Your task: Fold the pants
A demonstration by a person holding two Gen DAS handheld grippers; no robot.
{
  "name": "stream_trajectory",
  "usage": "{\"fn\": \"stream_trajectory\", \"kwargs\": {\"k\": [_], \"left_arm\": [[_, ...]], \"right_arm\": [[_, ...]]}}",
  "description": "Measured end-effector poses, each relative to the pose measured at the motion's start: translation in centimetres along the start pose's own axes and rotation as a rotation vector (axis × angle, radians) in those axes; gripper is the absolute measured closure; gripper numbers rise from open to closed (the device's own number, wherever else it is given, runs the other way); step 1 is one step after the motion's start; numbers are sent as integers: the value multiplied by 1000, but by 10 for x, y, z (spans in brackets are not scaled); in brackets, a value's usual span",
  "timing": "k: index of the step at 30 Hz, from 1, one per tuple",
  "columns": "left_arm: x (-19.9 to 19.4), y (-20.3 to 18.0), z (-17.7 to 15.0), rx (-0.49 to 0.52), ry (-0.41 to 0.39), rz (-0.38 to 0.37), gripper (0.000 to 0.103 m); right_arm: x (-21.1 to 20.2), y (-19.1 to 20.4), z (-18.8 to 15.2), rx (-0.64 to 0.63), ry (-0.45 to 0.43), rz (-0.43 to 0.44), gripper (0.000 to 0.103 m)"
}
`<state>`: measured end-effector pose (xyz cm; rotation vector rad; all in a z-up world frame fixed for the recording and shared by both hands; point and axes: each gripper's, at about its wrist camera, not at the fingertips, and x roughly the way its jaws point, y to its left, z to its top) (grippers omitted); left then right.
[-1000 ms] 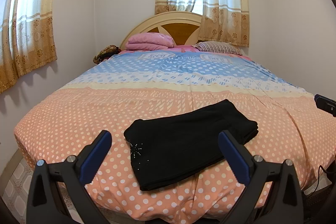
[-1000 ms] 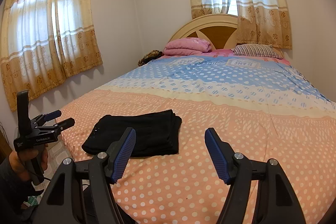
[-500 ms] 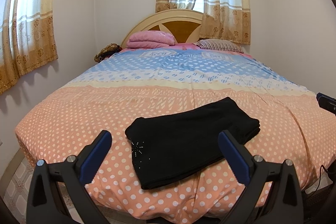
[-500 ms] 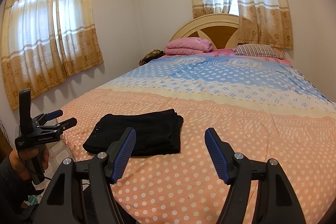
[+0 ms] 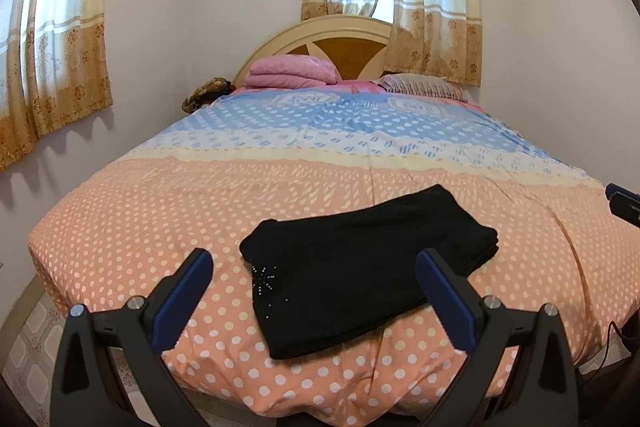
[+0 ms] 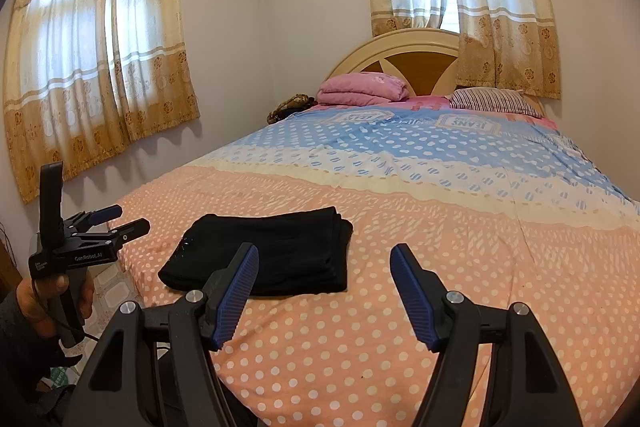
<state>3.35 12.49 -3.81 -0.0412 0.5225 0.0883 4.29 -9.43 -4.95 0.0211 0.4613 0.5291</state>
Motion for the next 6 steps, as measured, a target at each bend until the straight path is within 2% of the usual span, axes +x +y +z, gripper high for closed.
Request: {"fn": "stream_trajectory", "kwargs": {"k": [6], "left_arm": [[4,-2,-4,14,13,-1,0]], "right_arm": [[3,-1,-2,0,12,-1,33]]}}
